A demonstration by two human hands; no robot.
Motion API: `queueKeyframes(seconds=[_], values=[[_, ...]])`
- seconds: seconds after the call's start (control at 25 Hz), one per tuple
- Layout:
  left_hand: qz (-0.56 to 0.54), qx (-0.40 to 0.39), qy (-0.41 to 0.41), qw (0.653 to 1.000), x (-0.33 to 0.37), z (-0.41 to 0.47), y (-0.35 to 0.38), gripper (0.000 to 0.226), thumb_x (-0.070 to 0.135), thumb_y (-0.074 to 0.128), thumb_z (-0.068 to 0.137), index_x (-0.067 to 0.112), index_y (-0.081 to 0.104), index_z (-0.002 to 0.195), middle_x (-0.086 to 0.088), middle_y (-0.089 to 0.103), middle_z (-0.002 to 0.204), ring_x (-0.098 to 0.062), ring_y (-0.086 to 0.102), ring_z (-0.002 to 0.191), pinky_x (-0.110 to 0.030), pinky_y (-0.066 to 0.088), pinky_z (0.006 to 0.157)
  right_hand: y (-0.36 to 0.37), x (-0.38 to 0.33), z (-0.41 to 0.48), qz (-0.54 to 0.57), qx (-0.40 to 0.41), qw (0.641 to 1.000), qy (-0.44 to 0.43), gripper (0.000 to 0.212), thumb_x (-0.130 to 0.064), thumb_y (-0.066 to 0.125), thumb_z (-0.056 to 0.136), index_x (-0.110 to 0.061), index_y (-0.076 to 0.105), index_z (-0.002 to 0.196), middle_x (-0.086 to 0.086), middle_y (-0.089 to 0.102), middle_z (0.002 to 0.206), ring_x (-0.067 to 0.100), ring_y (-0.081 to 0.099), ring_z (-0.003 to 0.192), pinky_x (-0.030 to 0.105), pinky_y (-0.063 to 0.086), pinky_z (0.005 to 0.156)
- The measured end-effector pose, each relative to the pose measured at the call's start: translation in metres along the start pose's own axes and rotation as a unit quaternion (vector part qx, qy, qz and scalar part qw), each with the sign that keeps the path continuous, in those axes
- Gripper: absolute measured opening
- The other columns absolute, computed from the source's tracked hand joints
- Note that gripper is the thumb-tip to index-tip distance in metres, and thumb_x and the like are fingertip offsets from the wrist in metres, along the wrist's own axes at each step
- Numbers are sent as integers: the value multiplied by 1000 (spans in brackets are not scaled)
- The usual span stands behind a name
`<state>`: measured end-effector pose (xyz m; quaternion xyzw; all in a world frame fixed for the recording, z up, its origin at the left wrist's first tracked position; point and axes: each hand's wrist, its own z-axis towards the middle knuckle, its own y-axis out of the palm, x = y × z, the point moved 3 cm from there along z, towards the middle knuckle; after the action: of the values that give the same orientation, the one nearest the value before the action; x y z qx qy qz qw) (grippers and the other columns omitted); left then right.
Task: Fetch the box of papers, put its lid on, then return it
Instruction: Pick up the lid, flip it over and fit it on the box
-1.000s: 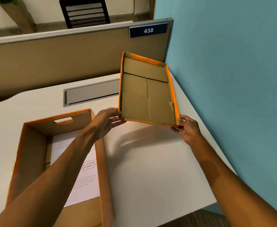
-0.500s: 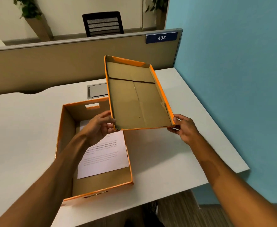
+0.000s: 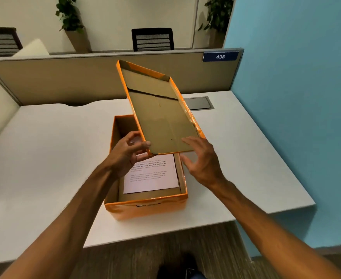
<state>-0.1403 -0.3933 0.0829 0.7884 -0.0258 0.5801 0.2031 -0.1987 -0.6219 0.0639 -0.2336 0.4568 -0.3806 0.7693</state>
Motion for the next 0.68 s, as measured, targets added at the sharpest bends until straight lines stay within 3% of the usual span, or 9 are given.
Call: queueKeyframes(seconds=[0.12,0.28,0.56,0.68], values=[[-10,29,35,999,11,-19,14,66,13,73,74,6,47,134,-15,63,127,-36,68,110,-37,61,77,14,-36,-1,-13,7,998,-65,50,-25,74,82,-9,59,128,10,62,127,24,55,118,31,46,99],[-53,73,54,995,14,-40,28,62,13,76,73,6,48,128,-23,55,132,-41,63,116,-45,60,86,17,-56,1,3,54,993,-101,39,-21,73,84,-7,63,119,12,65,121,26,59,112,35,49,96],[-46,122,88,988,18,-64,63,45,13,74,82,10,52,122,-18,60,124,-37,68,108,-48,59,88,-6,-70,0,67,102,985,-121,24,-5,72,84,0,69,107,16,70,105,28,64,101,41,56,86],[-10,140,119,983,24,-72,82,54,23,76,82,11,52,128,-12,66,119,-32,72,104,-44,60,84,-26,-72,-3,109,140,977,-118,23,-4,75,81,0,70,103,16,72,101,25,66,97,26,53,89]])
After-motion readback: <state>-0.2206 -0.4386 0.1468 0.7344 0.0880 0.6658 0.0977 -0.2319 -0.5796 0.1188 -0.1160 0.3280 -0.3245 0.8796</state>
